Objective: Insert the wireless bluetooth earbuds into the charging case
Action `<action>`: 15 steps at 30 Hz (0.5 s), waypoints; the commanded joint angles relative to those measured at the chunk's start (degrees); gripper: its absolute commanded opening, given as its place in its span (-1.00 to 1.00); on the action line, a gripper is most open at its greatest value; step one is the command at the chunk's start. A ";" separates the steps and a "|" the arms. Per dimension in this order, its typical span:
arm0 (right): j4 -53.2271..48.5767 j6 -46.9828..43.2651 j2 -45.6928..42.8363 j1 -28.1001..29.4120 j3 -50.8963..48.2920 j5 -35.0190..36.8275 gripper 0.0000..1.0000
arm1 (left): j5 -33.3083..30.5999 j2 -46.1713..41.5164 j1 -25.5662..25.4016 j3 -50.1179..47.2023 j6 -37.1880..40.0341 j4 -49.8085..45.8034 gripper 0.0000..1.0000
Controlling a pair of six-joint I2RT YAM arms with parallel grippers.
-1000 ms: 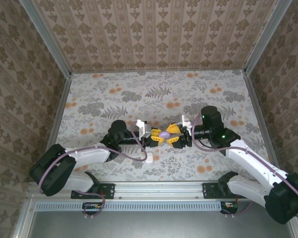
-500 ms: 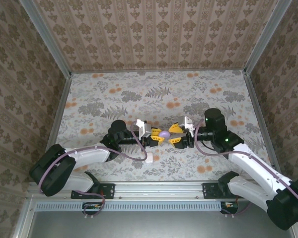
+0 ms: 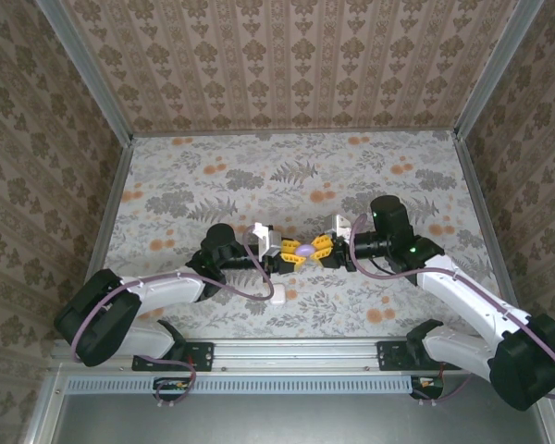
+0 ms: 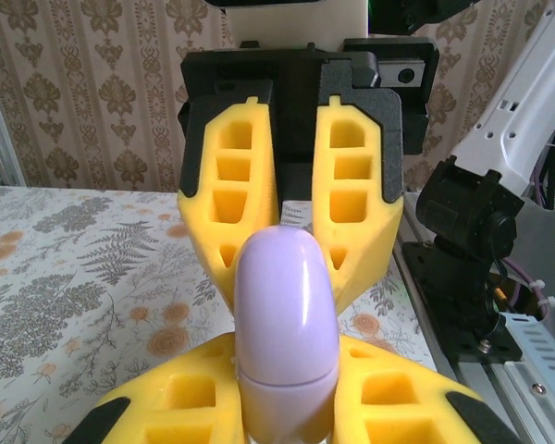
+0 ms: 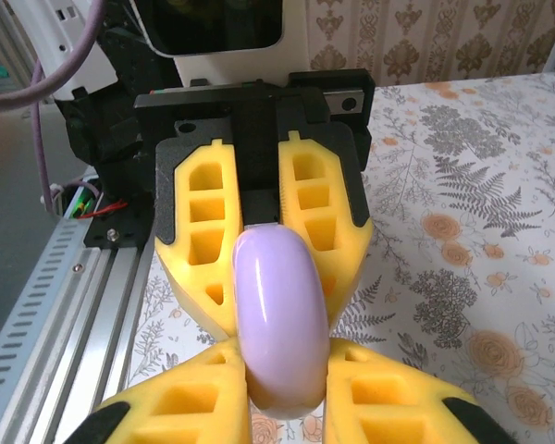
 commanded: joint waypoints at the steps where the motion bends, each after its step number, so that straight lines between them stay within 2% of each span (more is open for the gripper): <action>1: -1.25 -2.18 0.34 0.55 1.66 -2.75 -0.68 | -0.90 -1.27 0.09 1.03 0.61 0.12 -0.74; 3: -2.37 -2.58 0.29 0.37 1.96 -2.52 -0.69 | -2.13 -1.28 0.06 0.78 0.72 -0.47 -0.62; 6: -7.26 -4.34 0.33 -0.39 3.49 -1.99 -0.69 | -5.27 -1.43 0.15 0.59 0.85 -2.17 -0.33; 12: -21.49 -6.67 4.05 -5.10 9.67 1.89 -0.70 | -15.89 -1.93 0.40 -0.39 0.93 -4.90 0.26; 15: -27.18 -5.88 8.12 -8.61 13.09 4.83 -0.74 | -18.29 -2.37 0.64 -0.69 0.81 -5.71 0.33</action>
